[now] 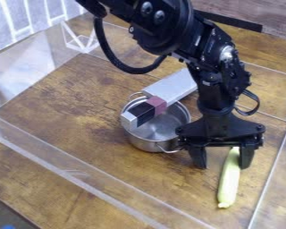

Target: Put the spoon into the silver pot

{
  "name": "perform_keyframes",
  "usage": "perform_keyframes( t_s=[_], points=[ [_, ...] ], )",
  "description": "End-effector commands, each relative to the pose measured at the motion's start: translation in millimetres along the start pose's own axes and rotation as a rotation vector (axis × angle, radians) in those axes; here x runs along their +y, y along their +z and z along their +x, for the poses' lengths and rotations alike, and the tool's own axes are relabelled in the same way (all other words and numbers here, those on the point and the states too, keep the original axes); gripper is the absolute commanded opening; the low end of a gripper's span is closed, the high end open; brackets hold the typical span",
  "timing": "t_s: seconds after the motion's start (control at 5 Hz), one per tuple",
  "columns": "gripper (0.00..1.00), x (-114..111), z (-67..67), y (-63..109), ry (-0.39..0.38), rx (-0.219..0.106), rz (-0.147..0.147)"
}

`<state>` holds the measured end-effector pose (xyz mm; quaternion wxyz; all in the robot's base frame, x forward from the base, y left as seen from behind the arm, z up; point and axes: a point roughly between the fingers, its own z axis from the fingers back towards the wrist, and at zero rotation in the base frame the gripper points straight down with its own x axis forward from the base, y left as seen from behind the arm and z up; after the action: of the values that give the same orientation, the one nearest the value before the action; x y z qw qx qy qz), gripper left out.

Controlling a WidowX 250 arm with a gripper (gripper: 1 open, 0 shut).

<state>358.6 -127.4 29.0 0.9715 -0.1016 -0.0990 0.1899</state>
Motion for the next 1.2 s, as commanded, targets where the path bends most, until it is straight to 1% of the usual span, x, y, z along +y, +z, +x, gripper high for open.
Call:
perform_keyframes(
  t_s=[0.0, 0.2, 0.4, 0.8, 1.0],
  points=[
    [0.00, 2.0, 12.2, 2.5, 0.032, -0.015, 0.001],
    [0.00, 4.8, 15.3, 3.7, 0.026, -0.014, 0.006],
    [0.00, 3.9, 17.6, 11.0, 0.001, -0.011, 0.012],
    [0.00, -8.4, 12.4, 17.4, 0.008, -0.017, 0.029],
    [0.00, 2.9, 16.8, 18.0, 0.010, -0.019, 0.029]
  ],
)
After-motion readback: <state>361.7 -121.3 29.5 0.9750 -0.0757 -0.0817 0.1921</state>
